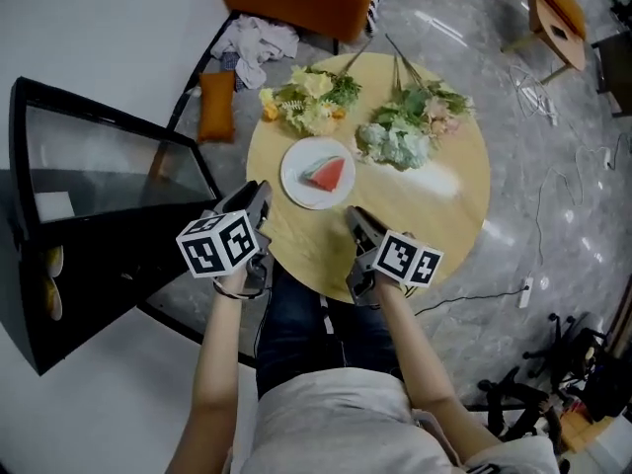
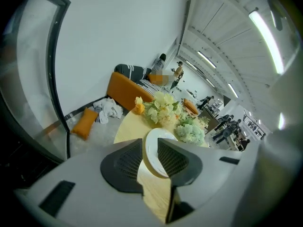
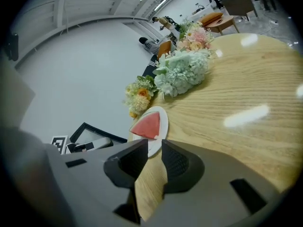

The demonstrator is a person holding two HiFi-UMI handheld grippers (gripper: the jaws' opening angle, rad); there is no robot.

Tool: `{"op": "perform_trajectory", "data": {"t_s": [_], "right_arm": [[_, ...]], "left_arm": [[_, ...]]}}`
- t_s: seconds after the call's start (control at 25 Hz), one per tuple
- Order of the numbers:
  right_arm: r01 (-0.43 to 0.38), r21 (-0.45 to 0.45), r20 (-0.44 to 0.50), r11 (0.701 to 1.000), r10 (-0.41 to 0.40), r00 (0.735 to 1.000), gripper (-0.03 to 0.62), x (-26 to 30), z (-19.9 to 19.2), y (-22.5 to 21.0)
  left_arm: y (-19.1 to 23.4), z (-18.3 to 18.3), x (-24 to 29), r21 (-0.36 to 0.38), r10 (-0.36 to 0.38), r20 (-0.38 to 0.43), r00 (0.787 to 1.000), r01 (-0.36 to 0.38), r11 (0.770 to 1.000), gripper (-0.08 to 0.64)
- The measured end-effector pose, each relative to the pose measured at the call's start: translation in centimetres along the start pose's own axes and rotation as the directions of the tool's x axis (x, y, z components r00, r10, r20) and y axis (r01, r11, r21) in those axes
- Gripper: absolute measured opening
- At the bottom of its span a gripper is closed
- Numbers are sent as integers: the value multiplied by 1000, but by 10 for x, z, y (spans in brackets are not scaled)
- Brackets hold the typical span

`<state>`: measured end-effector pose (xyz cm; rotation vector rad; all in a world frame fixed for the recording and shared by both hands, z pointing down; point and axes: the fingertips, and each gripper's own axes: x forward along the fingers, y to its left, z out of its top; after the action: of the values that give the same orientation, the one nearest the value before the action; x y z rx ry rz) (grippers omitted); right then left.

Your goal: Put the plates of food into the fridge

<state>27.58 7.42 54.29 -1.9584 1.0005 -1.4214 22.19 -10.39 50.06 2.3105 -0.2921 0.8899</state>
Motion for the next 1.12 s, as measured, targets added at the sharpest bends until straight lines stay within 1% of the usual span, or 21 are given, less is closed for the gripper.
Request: {"op": "perform_trajectory", "data": {"t_s": [0.12,0.24,0.36,0.52,0.64,0.76,0.88,1.04,1.12], "right_arm": [[19,50,0,999,-19,1000,78,8,-2,-4],[28,111,-1,993,-28,1000,78,16,-5,-4],[39,143,-14,989,-37,999,84,25,-8,-7],[44,163,-31,986,-39,999,92,31,-10,-10],[50,175,-42,983,-43,998,95,32,-12,-11],[54,191,-42,980,-47,998,97,34,-13,-16],[49,202,-40,978,-42,998,97,36,-12,-16],[31,214,-47,976,-22,999,97,41,-13,-12],[18,234,-46,972,-7,999,97,43,-13,-11]], "left_arm": [[4,-1,21,-23,-52,-68,996,51,998,87],[7,1,41,-16,-86,-131,988,85,996,87],[10,4,61,-13,-115,-183,976,114,993,87],[7,-2,81,-50,-181,-261,948,174,983,87],[7,-6,86,-52,-206,-316,926,200,979,95],[9,-8,91,-55,-221,-346,912,215,975,97],[5,-8,95,-73,-251,-368,895,242,968,97],[0,-9,100,-72,-275,-407,871,270,960,97],[-1,-10,101,-80,-284,-423,861,276,958,97]]}}
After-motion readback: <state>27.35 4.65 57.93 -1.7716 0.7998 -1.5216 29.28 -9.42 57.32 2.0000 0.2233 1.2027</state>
